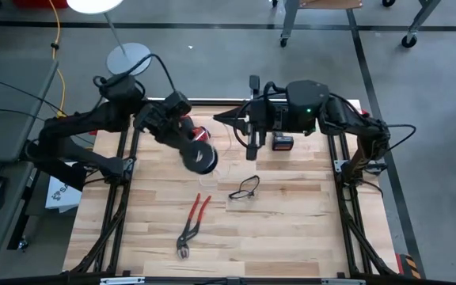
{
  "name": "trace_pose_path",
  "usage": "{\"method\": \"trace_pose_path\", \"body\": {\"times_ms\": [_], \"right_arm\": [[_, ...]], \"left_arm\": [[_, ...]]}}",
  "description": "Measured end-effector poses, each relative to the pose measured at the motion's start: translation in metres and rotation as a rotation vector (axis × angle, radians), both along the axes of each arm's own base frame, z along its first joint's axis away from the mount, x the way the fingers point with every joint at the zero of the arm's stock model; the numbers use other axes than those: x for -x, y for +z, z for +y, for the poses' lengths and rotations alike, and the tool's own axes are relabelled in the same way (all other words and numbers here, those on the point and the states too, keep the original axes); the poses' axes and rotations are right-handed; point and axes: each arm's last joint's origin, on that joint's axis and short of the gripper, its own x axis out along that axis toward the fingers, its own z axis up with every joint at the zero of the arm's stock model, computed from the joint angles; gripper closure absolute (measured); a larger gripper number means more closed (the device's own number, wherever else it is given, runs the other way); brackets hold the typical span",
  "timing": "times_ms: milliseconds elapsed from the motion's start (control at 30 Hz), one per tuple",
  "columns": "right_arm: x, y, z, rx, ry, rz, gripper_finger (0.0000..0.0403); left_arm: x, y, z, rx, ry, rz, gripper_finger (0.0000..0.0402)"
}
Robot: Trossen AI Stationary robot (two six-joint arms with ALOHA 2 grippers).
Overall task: Coil cords
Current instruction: Coil the white wire onto the black spool
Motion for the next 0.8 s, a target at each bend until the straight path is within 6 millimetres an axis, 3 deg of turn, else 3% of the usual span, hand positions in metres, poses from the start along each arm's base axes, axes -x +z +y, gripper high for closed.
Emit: {"method": "trace_pose_path", "body": {"times_ms": [367, 633, 800], "right_arm": [[-0.003, 0.009, 0.006, -0.034, 0.092, -0.111, 0.0403], [-0.003, 0.011, 0.007, -0.072, 0.132, -0.134, 0.0403], [-0.003, 0.014, 0.01, -0.102, 0.142, -0.165, 0.0403]], "left_arm": [[-0.033, 0.017, 0.006, -0.005, 0.033, -0.329, 0.0401], [-0.035, 0.057, 0.01, -0.173, 0.122, -0.607, 0.0401], [-0.031, 0.072, 0.021, -0.274, 0.289, -0.745, 0.0401]]}}
